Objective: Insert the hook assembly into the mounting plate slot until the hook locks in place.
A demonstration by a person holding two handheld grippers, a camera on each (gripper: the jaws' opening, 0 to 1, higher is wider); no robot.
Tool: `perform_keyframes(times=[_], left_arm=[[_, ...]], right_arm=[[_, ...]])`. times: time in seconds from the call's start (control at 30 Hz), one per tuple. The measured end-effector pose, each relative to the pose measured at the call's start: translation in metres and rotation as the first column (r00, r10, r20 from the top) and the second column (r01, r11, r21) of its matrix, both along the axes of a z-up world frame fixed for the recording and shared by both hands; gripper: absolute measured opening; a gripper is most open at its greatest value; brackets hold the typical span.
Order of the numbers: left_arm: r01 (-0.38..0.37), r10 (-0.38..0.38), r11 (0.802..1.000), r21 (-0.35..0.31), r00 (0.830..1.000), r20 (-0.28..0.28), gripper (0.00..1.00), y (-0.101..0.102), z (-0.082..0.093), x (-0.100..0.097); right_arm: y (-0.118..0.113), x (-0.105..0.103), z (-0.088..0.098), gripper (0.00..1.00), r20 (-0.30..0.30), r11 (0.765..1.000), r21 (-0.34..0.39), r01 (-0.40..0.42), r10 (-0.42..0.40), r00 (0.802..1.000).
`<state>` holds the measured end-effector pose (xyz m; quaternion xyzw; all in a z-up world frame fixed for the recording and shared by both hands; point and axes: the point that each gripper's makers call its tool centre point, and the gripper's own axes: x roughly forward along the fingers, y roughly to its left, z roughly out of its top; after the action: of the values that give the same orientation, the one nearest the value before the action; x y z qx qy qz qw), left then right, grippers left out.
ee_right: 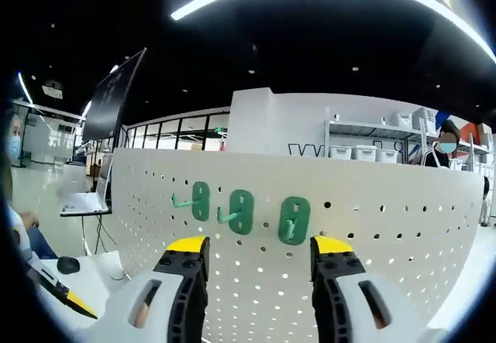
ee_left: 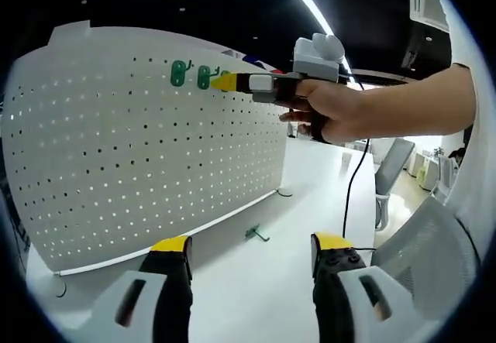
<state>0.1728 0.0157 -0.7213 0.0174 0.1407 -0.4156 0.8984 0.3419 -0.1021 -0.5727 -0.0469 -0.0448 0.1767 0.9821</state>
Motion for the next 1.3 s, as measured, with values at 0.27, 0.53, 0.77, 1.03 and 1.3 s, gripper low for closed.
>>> perform_keyframes(times=[0.27, 0.53, 0.77, 1.03, 1.3], left_arm=[[-0.010, 0.010, 1.000, -0.007, 1.000, 0.004, 0.64, 0.003, 0.003, 0.004], [-0.008, 0.008, 1.000, -0.005, 1.000, 0.005, 0.64, 0.003, 0.003, 0.002], [-0.006, 0.006, 1.000, -0.006, 1.000, 0.010, 0.64, 0.002, 0.005, 0.002], [-0.011, 0.011, 1.000, -0.004, 1.000, 0.011, 0.64, 0.004, 0.005, 0.003], [-0.006, 0.007, 1.000, -0.005, 1.000, 0.012, 0.65, 0.002, 0.005, 0.002]], right_arm=[[0.001, -0.015, 0.009, 0.53, 0.064, 0.995, 0.030, -0.094, 0.092, 0.994], [0.003, -0.017, 0.011, 0.55, 0.066, 0.991, 0.014, -0.130, 0.129, 0.989], [-0.001, -0.026, 0.002, 0.54, 0.045, 0.990, 0.002, -0.143, 0.142, 0.989], [-0.005, -0.038, -0.012, 0.54, 0.016, 0.987, -0.007, -0.161, 0.161, 0.987], [-0.006, -0.054, -0.030, 0.55, -0.021, 0.983, -0.021, -0.181, 0.181, 0.983]])
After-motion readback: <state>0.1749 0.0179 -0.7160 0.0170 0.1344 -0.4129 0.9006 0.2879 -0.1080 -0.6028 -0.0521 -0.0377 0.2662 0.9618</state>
